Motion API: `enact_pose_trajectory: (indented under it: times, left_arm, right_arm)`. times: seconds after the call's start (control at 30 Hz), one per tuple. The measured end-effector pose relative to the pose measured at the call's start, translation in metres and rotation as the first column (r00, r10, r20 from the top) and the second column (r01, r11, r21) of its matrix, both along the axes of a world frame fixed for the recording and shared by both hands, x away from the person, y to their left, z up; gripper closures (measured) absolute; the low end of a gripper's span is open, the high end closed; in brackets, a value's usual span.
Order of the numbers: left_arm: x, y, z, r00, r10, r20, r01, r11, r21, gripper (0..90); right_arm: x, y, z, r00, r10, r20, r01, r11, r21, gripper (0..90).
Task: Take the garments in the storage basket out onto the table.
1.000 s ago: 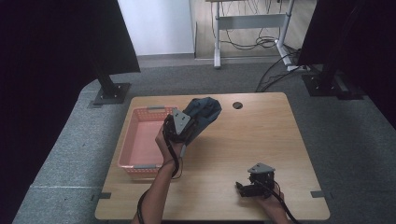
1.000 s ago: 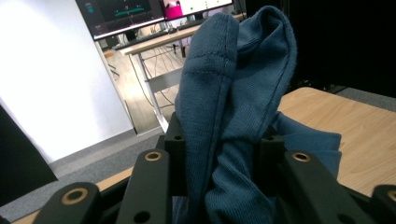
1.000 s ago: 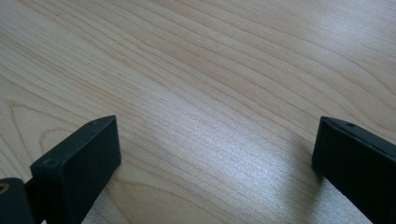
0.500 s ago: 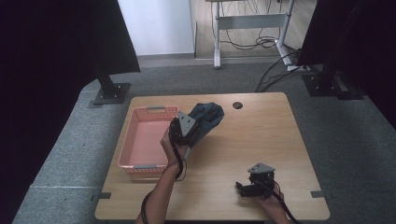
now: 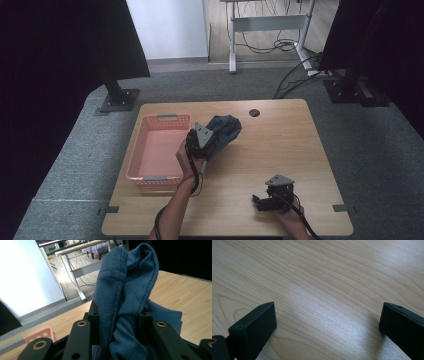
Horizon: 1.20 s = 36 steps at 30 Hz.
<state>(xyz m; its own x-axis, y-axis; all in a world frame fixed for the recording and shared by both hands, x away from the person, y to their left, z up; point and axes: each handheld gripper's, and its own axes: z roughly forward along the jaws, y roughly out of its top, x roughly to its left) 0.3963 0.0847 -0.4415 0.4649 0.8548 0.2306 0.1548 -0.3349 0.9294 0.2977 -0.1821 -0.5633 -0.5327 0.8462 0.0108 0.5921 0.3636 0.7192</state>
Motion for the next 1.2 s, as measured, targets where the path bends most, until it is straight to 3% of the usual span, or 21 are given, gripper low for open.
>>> enact_pose_trajectory:
  times: [0.47, 0.9, 1.2]
  left_arm:
    - [0.006, -0.012, -0.018, 0.9991, -0.013, -0.040, 0.014, 0.9997, 0.020, 65.2]
    - [0.006, -0.013, -0.029, 0.9959, -0.044, -0.079, 0.042, 0.9988, -0.026, 63.9]
    - [0.003, -0.018, -0.045, 0.9879, -0.095, -0.123, 0.089, 0.9946, -0.054, 60.9]
  right_arm:
    - [0.000, 0.000, 0.000, 1.0000, 0.000, 0.000, 0.000, 1.000, 0.000, 0.8]
    - [0.000, 0.000, 0.000, 1.0000, 0.001, 0.000, -0.001, 1.000, 0.000, 0.8]
    - [0.000, 0.000, 0.000, 1.0000, 0.001, 0.000, -0.001, 1.000, 0.000, 0.8]
